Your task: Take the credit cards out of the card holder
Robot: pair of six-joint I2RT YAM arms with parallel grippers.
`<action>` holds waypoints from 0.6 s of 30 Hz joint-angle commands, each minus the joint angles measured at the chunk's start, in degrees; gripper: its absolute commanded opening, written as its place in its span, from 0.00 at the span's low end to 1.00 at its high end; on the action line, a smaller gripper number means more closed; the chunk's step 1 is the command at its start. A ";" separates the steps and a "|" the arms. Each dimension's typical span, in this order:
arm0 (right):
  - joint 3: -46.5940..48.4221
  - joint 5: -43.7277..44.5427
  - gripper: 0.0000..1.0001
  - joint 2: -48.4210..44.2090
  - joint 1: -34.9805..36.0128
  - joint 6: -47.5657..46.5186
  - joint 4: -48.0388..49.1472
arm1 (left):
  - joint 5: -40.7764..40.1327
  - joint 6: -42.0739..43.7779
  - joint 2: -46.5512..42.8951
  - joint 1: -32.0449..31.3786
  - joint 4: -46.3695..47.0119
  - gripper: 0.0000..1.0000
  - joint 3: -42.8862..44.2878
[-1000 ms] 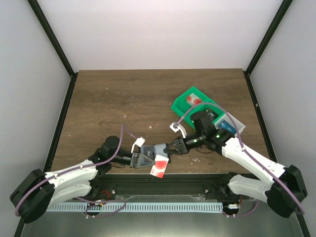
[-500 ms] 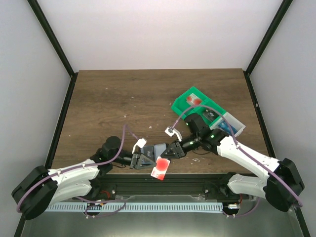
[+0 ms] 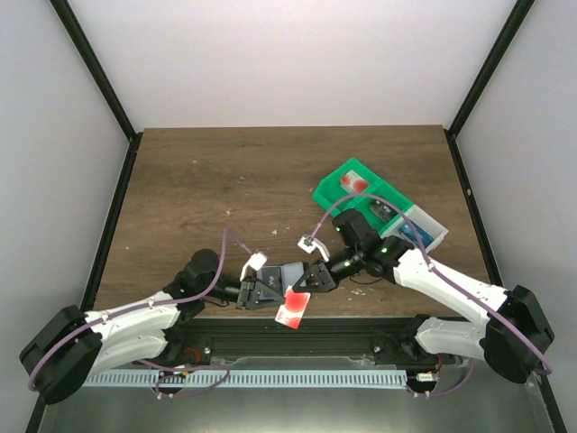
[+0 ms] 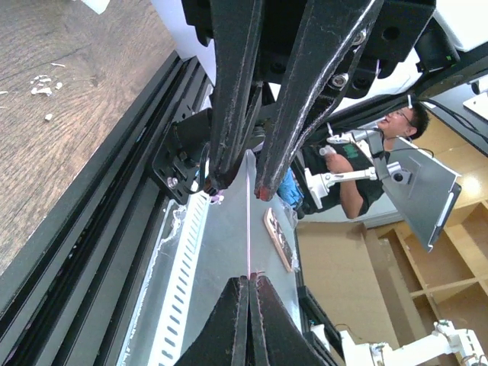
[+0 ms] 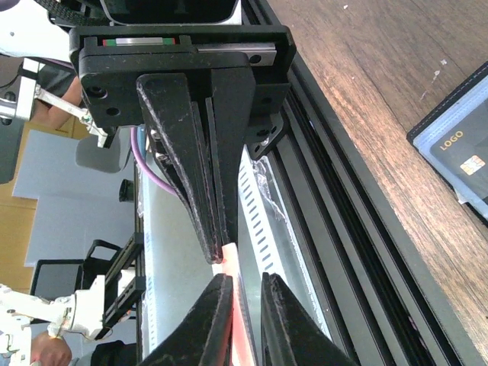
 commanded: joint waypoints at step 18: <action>0.04 21.87 0.00 -2.30 -7.41 14.26 8.77 | -25.34 10.75 -11.71 1.55 -32.86 1.00 6.65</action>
